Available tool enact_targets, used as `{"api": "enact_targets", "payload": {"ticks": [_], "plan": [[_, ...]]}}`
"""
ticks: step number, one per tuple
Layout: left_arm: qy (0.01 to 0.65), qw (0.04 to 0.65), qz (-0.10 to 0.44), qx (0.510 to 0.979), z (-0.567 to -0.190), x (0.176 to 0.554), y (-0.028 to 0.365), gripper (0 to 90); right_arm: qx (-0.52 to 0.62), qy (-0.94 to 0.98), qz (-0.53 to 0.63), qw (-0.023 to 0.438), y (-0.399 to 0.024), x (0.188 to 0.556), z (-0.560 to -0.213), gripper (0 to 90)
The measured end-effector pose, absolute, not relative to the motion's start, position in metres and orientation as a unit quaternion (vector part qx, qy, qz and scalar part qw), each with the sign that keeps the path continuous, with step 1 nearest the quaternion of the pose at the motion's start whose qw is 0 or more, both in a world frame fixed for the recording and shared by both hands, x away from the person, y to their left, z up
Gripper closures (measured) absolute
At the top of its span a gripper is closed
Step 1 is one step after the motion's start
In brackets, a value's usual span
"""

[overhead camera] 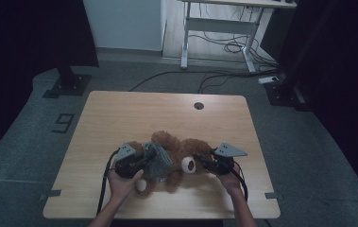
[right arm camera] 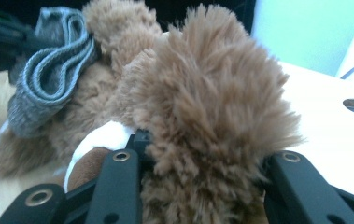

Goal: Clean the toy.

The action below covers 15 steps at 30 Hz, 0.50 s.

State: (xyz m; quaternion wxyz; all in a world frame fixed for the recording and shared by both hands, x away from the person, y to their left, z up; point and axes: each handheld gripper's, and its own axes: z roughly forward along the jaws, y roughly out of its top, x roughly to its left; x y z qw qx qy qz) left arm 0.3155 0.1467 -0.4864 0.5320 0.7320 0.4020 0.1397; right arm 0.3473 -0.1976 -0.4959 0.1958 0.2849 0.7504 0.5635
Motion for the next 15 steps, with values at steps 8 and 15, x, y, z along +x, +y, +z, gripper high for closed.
{"api": "enact_targets", "payload": {"ticks": [8,15], "plan": [[0.355,0.561,0.136,0.735,-0.441,0.296,0.126,81.1,0.256,0.755,0.565,0.212,-0.214,0.322,-0.519,60.0],[0.285,0.577,0.145,0.751,-0.395,0.293,0.064,80.8,0.262,0.753,0.567,0.207,-0.217,0.320,-0.522,59.5]]}}
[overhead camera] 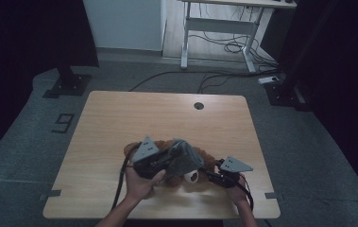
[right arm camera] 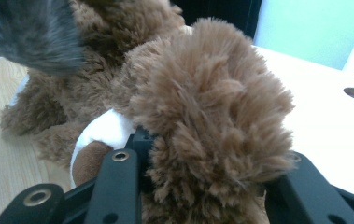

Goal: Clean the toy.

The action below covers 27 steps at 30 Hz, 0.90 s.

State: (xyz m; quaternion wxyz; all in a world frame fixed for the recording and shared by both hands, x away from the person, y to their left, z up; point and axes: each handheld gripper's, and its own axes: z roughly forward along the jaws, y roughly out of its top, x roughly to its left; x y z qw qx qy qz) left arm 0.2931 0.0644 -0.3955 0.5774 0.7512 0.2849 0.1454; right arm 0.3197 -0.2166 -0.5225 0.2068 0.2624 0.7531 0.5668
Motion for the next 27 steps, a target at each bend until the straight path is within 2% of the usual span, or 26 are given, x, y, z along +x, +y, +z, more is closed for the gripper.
{"api": "enact_targets", "payload": {"ticks": [5,11,14,18,27], "plan": [[0.277,0.545,0.140,0.779,-0.398,0.312,0.017,80.6,0.270,0.750,0.570,0.201,-0.217,0.320,-0.524,59.4],[0.320,0.463,0.123,0.817,-0.440,0.347,-0.009,80.3,0.269,0.753,0.566,0.201,-0.217,0.319,-0.523,59.1],[0.331,0.465,0.119,0.812,-0.454,0.352,-0.003,80.5,0.273,0.757,0.558,0.203,-0.216,0.319,-0.524,58.8],[0.332,0.445,0.148,0.818,-0.452,0.349,0.005,80.6,0.273,0.756,0.559,0.201,-0.217,0.319,-0.524,58.7],[0.343,0.457,0.143,0.808,-0.453,0.341,0.046,80.7,0.279,0.751,0.565,0.197,-0.218,0.319,-0.526,58.8]]}}
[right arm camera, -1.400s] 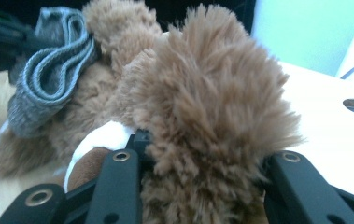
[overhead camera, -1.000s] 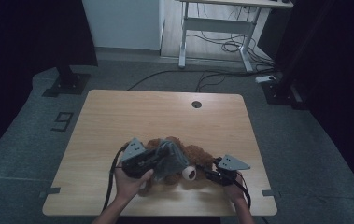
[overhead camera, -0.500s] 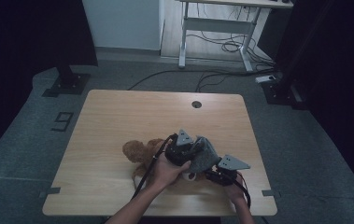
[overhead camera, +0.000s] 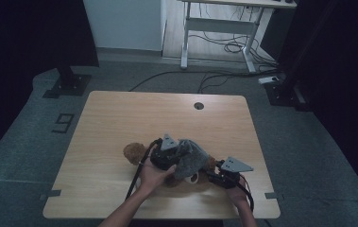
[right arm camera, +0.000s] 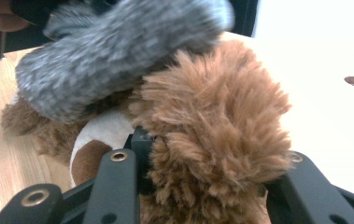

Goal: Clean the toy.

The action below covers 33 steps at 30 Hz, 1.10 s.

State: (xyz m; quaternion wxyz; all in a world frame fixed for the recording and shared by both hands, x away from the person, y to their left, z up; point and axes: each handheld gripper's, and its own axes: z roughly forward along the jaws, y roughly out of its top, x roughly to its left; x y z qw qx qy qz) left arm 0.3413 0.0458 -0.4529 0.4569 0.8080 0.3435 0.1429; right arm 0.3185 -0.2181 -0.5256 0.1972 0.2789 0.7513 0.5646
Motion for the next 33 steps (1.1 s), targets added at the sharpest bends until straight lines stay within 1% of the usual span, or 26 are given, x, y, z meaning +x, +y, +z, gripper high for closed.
{"api": "enact_targets", "payload": {"ticks": [7,14,17,20,22,26,29,33], "plan": [[0.369,0.470,0.138,0.790,-0.448,0.341,0.085,80.7,0.284,0.748,0.567,0.194,-0.219,0.319,-0.527,58.7],[0.415,0.460,0.161,0.768,-0.449,0.349,0.132,80.7,0.284,0.746,0.571,0.191,-0.221,0.320,-0.528,58.6],[0.438,0.455,0.158,0.759,-0.454,0.351,0.149,80.8,0.284,0.746,0.572,0.190,-0.221,0.320,-0.528,58.6],[0.445,0.452,0.159,0.756,-0.456,0.350,0.160,80.9,0.284,0.745,0.572,0.190,-0.221,0.320,-0.528,58.5],[0.442,0.458,0.161,0.755,-0.454,0.347,0.162,80.9,0.285,0.744,0.574,0.189,-0.221,0.320,-0.529,58.5],[0.425,0.489,0.157,0.745,-0.438,0.338,0.154,80.9,0.286,0.743,0.576,0.185,-0.222,0.321,-0.529,58.4],[0.394,0.511,0.157,0.747,-0.419,0.329,0.136,80.9,0.287,0.742,0.577,0.185,-0.223,0.321,-0.530,58.4],[0.340,0.534,0.154,0.759,-0.393,0.316,0.103,80.8,0.287,0.742,0.576,0.186,-0.222,0.320,-0.529,58.3]]}}
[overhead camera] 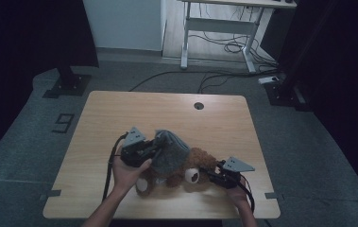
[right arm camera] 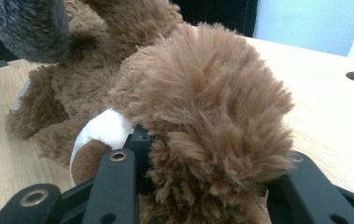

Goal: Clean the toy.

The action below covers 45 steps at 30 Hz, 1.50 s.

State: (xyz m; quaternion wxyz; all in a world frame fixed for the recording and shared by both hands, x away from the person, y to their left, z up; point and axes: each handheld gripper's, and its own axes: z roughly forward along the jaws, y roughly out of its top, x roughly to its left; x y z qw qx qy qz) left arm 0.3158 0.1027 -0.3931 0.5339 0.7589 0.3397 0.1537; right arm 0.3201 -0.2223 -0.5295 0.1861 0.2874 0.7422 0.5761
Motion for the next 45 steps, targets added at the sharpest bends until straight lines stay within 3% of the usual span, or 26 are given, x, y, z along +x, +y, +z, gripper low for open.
{"api": "enact_targets", "payload": {"ticks": [5,11,19,29,36,45], "plan": [[0.306,0.532,0.135,0.778,-0.381,0.322,0.055,80.7,0.289,0.741,0.577,0.185,-0.222,0.320,-0.530,58.3],[0.305,0.487,0.109,0.811,-0.411,0.345,-0.002,80.5,0.292,0.740,0.577,0.183,-0.222,0.320,-0.530,58.3],[0.292,0.450,0.158,0.829,-0.430,0.345,-0.022,80.4,0.296,0.740,0.575,0.183,-0.223,0.321,-0.531,58.0],[0.336,0.421,0.197,0.819,-0.436,0.346,0.034,80.3,0.299,0.738,0.576,0.182,-0.223,0.321,-0.531,57.7],[0.397,0.459,0.128,0.784,-0.458,0.354,0.099,79.9,0.298,0.739,0.577,0.180,-0.224,0.321,-0.531,57.4],[0.441,0.458,0.132,0.760,-0.466,0.349,0.159,79.9,0.303,0.735,0.580,0.177,-0.224,0.322,-0.532,57.4]]}}
